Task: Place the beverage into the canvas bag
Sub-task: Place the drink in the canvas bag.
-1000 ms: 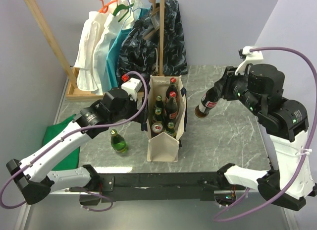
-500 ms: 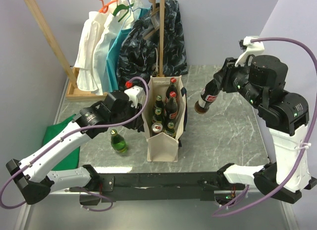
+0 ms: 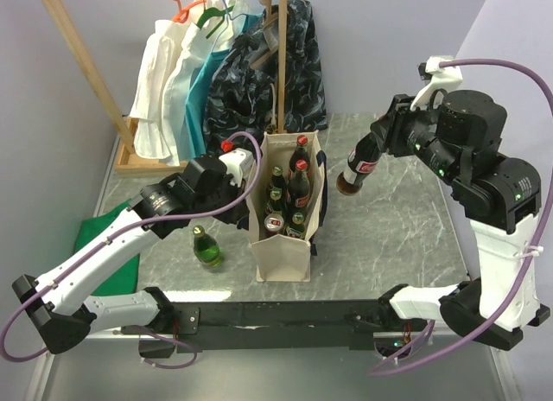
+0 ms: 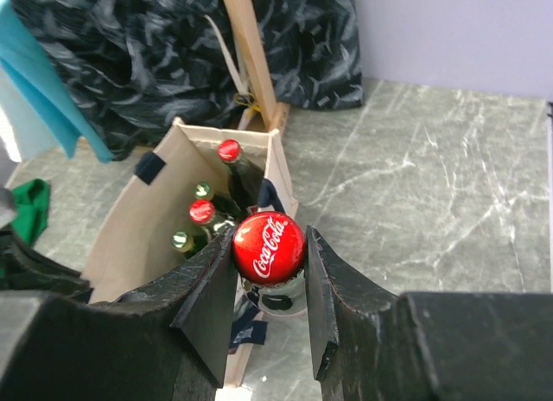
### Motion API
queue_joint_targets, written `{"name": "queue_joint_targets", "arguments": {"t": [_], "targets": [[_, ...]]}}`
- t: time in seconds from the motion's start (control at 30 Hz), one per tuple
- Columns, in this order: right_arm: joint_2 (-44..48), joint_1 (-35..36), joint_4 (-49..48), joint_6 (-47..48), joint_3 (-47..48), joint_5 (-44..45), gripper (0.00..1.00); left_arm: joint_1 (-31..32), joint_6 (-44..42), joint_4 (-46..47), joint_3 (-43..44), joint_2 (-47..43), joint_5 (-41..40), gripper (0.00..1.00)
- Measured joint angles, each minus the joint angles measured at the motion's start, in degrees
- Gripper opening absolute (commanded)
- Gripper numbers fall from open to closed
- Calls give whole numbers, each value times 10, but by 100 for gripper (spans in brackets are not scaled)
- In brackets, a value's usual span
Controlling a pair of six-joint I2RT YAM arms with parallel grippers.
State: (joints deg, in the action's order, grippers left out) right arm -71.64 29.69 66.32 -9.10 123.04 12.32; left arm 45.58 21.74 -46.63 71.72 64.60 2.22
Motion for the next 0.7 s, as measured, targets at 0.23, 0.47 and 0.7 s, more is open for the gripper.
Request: {"name": "queue_joint_targets", "arguments": {"t": [0.23, 0.47, 0.7], "targets": [[-3, 1, -1, 0, 31, -37, 0, 0, 0, 0, 1, 0, 4, 1], [-7, 16, -2, 1, 36, -80, 0, 0, 0, 1, 1, 0, 4, 1], [-30, 96, -2, 15, 39, -70, 0, 0, 0, 2, 1, 1, 4, 1]]}}
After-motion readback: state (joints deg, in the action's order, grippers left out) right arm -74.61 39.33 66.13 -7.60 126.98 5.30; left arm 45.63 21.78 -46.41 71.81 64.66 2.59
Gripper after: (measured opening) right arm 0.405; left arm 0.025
